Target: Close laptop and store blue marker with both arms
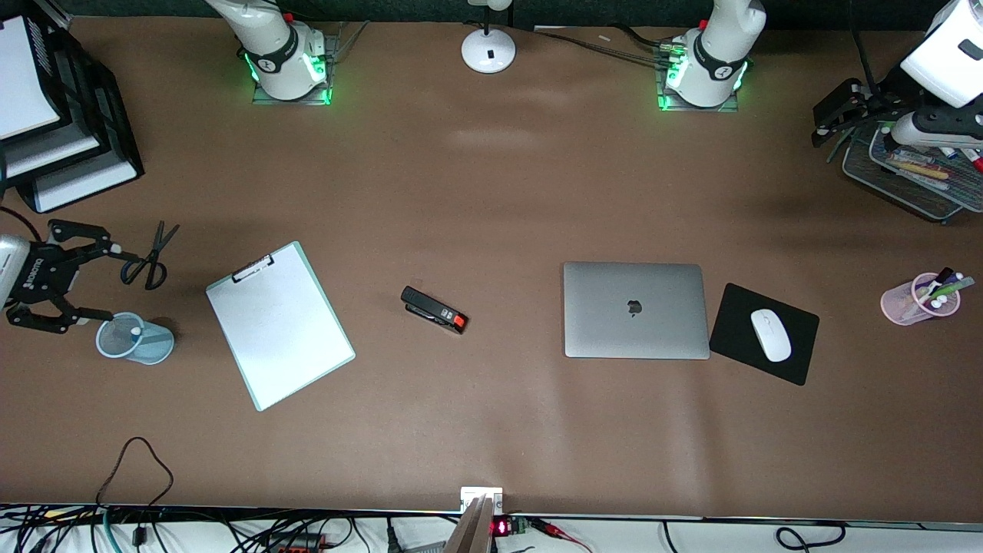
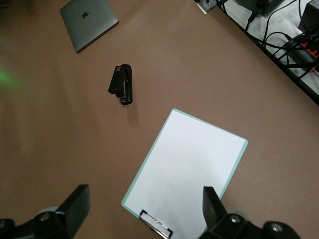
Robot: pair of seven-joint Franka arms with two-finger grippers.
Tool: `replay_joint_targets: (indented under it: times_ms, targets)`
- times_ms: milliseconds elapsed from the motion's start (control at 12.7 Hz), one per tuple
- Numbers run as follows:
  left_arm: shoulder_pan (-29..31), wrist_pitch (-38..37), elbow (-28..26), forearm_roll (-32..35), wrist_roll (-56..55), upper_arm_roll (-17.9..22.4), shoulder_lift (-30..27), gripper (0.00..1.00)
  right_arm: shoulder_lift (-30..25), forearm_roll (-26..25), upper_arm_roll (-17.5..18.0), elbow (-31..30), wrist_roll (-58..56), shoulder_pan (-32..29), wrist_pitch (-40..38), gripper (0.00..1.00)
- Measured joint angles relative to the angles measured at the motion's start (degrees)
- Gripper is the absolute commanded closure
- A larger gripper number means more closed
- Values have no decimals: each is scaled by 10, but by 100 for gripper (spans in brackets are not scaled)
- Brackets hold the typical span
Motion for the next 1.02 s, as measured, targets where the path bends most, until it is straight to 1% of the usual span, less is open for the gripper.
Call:
replay_joint_targets:
  times_ms: [236, 473, 709, 788, 867, 1025]
  targets:
    - [3, 0, 0, 0, 0, 2, -1, 0, -21, -34, 0, -9, 115, 24, -15, 0]
    - [4, 0, 0, 0, 0, 2, -2, 0, -34, -74, 0, -19, 257, 56, -28, 0]
    - [10, 0, 0, 0, 0, 3, -3, 0, -43, -106, 0, -42, 389, 76, -39, 0]
    - [12, 0, 0, 0, 0, 3, -3, 0, -43, -125, 0, -51, 420, 76, -40, 0]
    - [13, 0, 0, 0, 0, 3, -3, 0, -43, -156, -1, -59, 447, 77, -41, 0]
    - [13, 0, 0, 0, 0, 3, -3, 0, -43, -238, -1, -67, 514, 92, -42, 0]
